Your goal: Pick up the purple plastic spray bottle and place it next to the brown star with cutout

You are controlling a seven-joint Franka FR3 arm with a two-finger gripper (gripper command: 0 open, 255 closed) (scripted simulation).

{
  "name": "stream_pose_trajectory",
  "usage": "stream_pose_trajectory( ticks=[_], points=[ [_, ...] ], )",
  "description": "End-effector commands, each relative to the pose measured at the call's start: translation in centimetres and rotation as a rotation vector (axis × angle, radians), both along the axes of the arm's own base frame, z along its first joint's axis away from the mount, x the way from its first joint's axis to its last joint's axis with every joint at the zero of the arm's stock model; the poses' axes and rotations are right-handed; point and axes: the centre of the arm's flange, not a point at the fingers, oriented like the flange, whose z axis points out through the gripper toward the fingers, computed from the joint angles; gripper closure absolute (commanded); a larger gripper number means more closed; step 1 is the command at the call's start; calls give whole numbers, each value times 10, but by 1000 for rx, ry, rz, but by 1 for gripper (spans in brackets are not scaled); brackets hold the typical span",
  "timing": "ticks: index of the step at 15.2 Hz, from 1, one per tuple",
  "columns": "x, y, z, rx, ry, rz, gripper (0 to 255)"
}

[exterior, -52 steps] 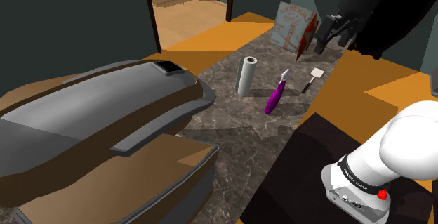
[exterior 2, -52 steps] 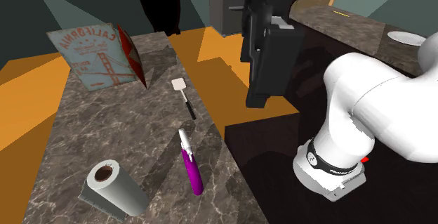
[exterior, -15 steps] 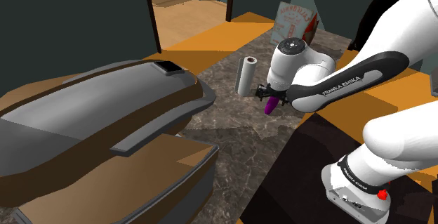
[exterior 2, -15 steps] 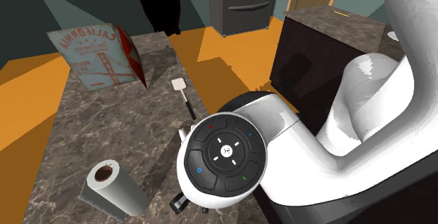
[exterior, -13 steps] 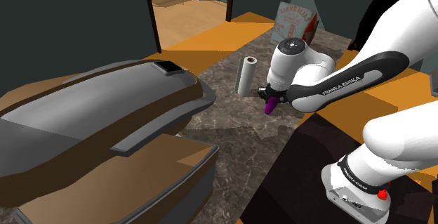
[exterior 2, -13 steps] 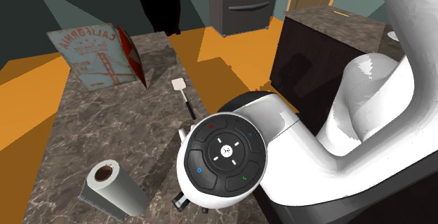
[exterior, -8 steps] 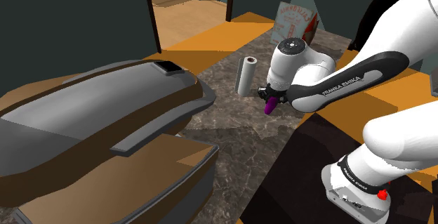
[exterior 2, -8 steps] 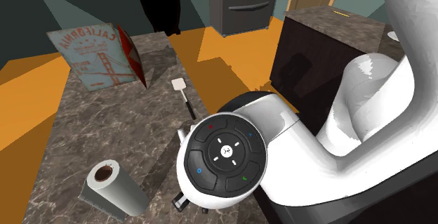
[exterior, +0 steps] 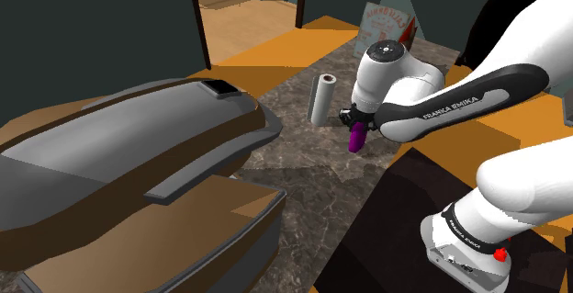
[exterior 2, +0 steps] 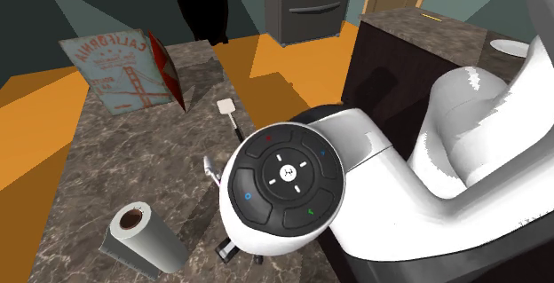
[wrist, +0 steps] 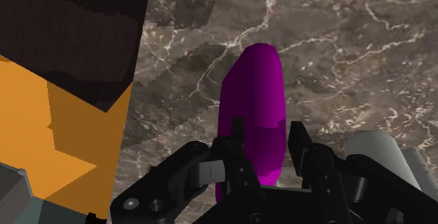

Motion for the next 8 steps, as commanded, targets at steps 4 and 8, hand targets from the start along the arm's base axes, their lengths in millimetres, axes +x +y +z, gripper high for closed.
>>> stream_pose_trajectory(
  ticks=[4,8],
  points=[
    [0,0,26,1,1,0,255],
    [0,0,47,1,1,0,255]
  ],
)
